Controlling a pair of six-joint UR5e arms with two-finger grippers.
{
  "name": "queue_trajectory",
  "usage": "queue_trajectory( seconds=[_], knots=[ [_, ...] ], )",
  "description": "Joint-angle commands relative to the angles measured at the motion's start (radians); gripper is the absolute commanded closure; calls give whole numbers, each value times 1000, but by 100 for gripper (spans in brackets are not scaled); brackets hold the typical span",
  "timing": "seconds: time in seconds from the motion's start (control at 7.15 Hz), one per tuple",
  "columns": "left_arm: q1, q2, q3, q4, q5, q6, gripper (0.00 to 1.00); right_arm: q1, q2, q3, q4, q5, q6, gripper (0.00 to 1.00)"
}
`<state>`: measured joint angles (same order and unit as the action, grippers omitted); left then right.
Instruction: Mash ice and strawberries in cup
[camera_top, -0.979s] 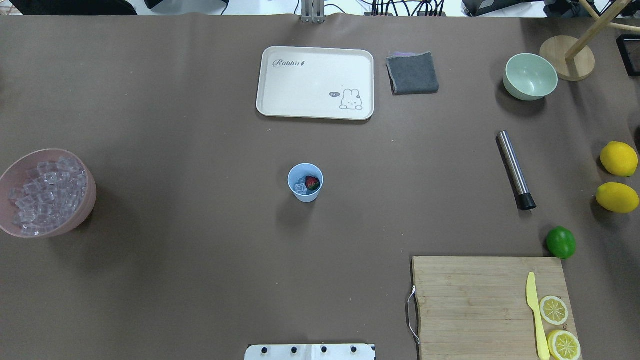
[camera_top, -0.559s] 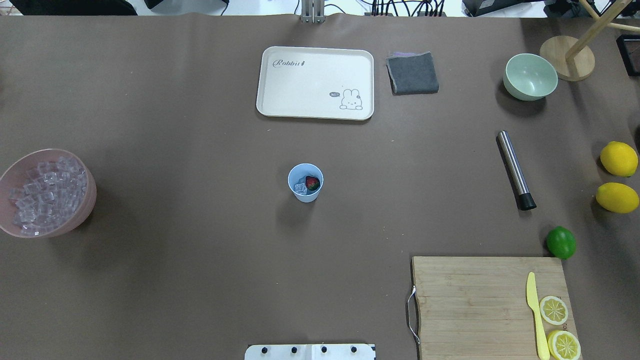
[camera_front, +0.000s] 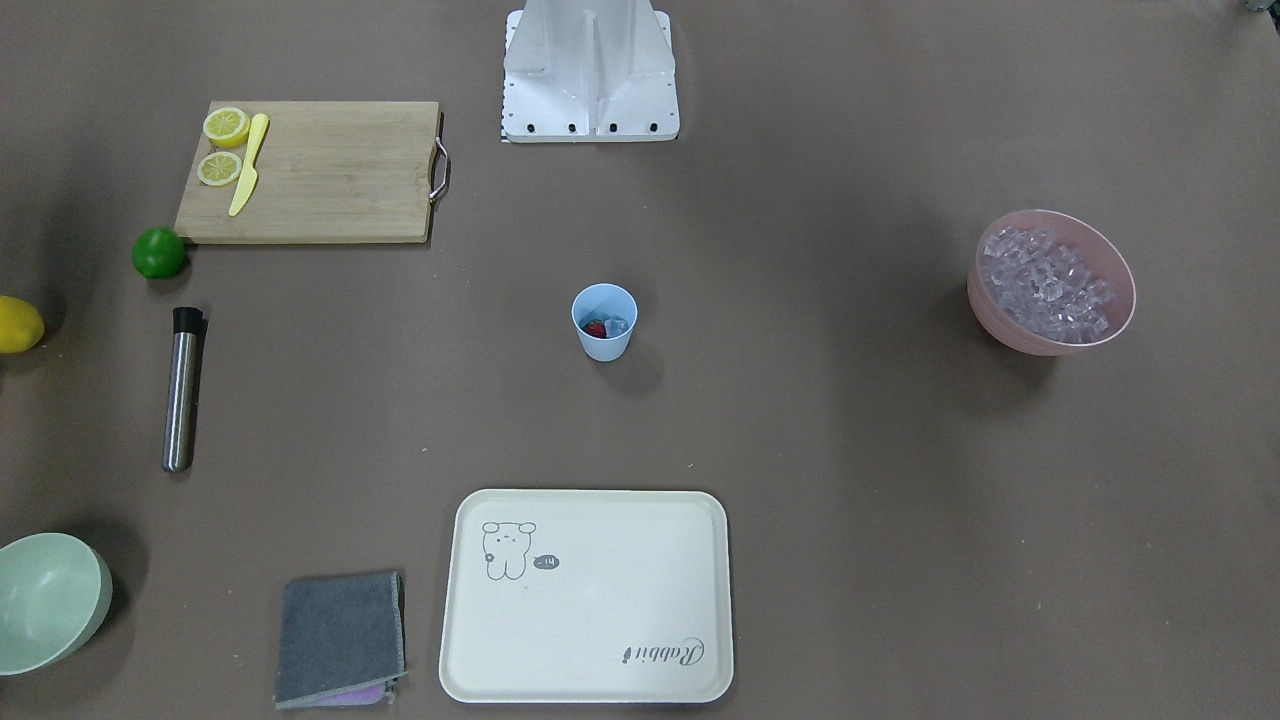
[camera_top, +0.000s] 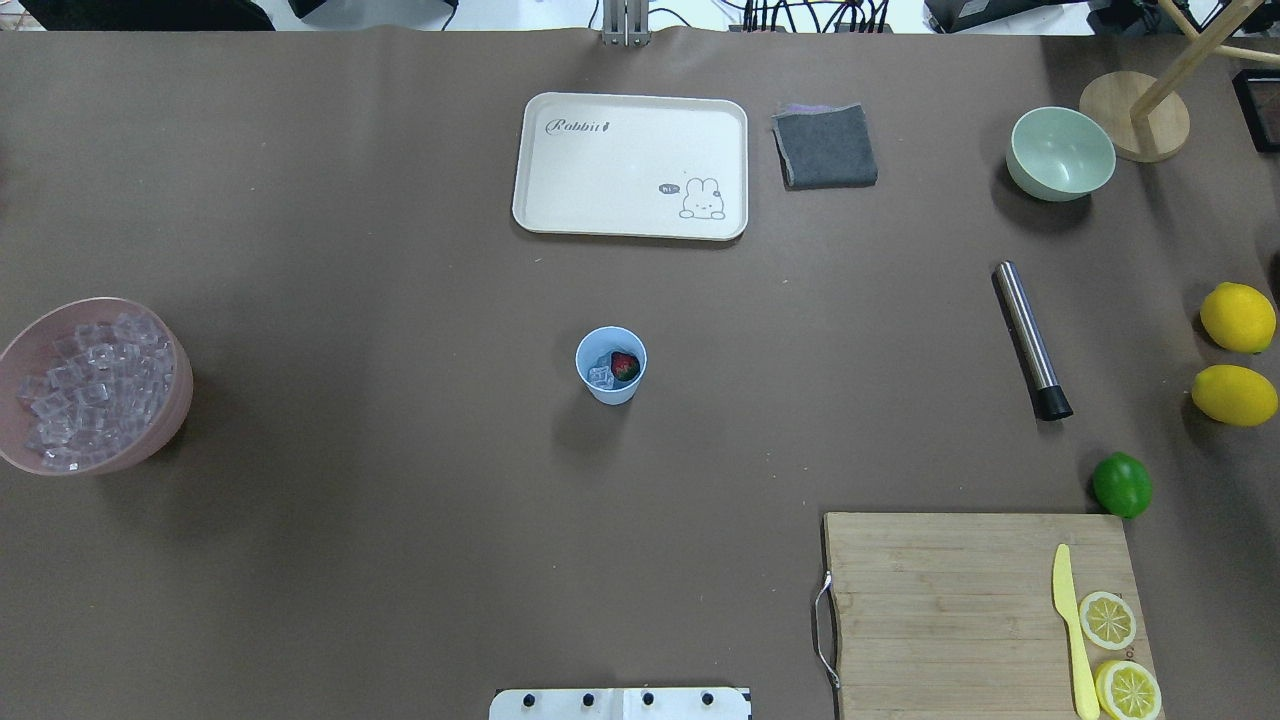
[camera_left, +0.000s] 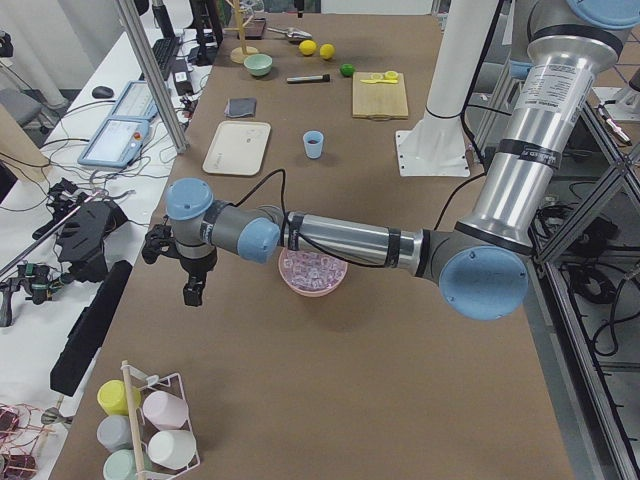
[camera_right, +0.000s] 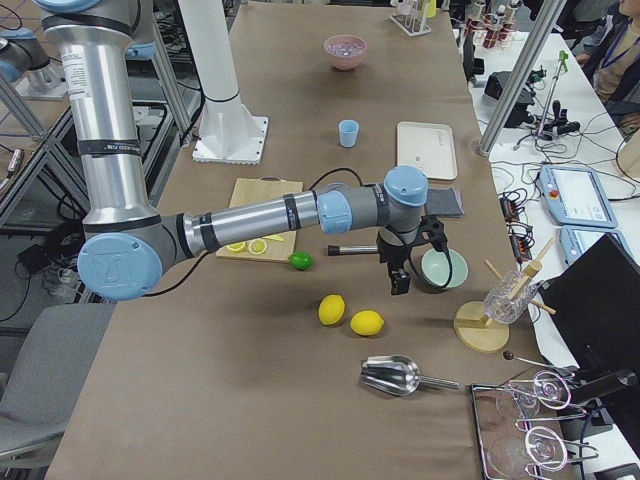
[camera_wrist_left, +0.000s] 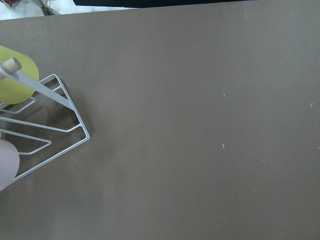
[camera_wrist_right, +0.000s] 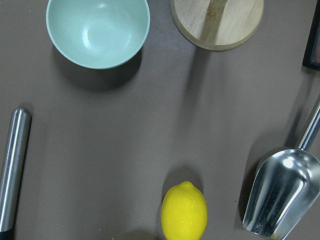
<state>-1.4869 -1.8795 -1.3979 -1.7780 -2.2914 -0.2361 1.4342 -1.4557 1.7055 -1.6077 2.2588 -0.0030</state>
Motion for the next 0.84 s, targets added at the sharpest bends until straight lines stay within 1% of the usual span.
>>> queue_trajectory(
  seconds=[0.0,0.14,0.42,0.7],
  knots=[
    [3,-4,8,5,54,-8,3,41,-2,3,-8,2,0,1],
    [26,-9,28,6,59,-21,3,43,-2,3,-6,1,0,1],
    [28,-4,36,5,61,-84,3,60,-8,2,-4,1,0,1],
    [28,5,40,2,59,-86,3,63,-9,5,-4,4,0,1]
  ],
)
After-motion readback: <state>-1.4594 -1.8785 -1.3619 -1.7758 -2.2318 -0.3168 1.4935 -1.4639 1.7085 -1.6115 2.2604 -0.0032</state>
